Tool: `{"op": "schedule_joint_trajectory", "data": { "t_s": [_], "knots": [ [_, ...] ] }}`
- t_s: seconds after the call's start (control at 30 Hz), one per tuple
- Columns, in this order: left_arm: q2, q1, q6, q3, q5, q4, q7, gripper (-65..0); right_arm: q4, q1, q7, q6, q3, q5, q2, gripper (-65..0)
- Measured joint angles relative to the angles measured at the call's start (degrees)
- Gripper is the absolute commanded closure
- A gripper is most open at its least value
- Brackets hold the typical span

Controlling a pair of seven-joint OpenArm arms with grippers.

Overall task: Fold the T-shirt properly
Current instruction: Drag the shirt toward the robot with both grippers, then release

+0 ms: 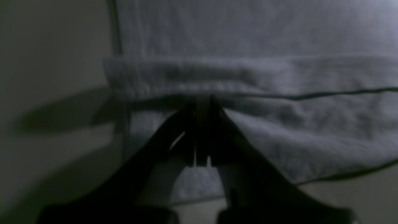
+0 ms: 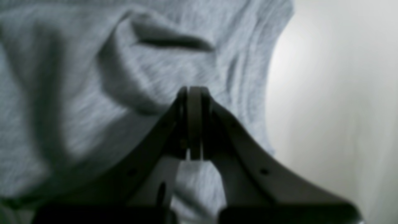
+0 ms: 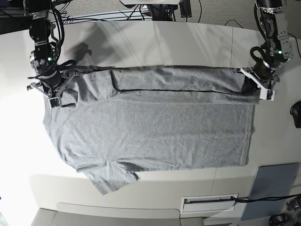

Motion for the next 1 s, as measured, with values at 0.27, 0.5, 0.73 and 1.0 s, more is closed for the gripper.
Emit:
{"op": "schedule_joint_trajectory", "data": {
  "t_s": [0.27, 0.5, 0.73, 1.0],
  "knots": [
    [3.10, 0.92, 3.02, 3.78, 3.21, -1.86, -1.95, 0.0, -3.34, -1.01, 0.35, 1.60, 0.13, -0.31, 0.20, 0.0],
    [2.32, 7.76, 1.99, 2.60, 1.81, -0.72, -6.14, 0.0, 2.56, -9.79, 3.56, 0.74, 0.44, -3.41, 0.35, 0.0],
    [2.29, 16.44, -5.46, -1.09, 0.28, 2.16, -7.08, 0.0, 8.61, -19.39, 3.56, -2.27, 0.42, -8.72, 0.33, 0.0],
    [1.99, 22.91, -9.40, -2.19, -0.96, 2.95, -8.83, 0.0, 11.50, -27.71, 4.07, -5.75, 0.48, -13.86, 0.37, 0.0]
  ]
}}
